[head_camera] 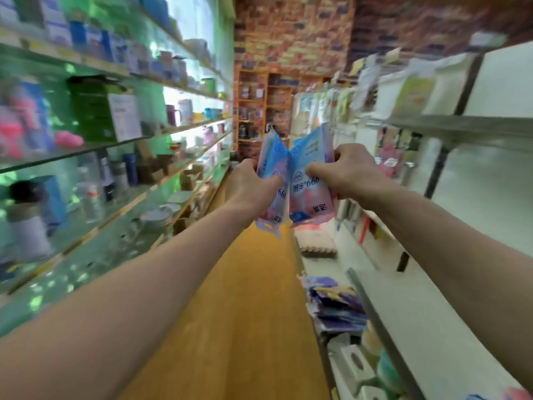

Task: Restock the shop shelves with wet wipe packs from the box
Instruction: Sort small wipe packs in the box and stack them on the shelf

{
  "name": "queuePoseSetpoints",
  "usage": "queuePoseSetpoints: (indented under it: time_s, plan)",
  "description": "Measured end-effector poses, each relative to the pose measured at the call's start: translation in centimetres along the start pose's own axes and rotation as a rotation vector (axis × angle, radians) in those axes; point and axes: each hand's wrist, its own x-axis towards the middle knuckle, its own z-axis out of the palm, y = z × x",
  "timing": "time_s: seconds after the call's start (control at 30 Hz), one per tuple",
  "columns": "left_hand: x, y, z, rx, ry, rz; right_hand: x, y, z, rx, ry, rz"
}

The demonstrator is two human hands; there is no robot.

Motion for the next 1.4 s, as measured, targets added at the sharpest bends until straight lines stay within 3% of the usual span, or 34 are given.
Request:
queuePoseSetpoints:
  time_s: [0.6, 1.1, 1.4]
  plan:
    - [7.4, 21.1, 21.7, -0.287, -0.23, 0.449, 7.5, 7.1, -23.3, -0.305, 0.532, 0.141]
    - [10.2, 33.4, 34.5, -0.533, -0.565, 0.717, 10.1, 9.0, -33.3, -0.522, 0.889, 0.348]
    - [7.5, 38.1, 41.1, -0.477, -0.654, 0.842, 9.7, 13.1, -39.1, -0.509, 0.973, 0.534]
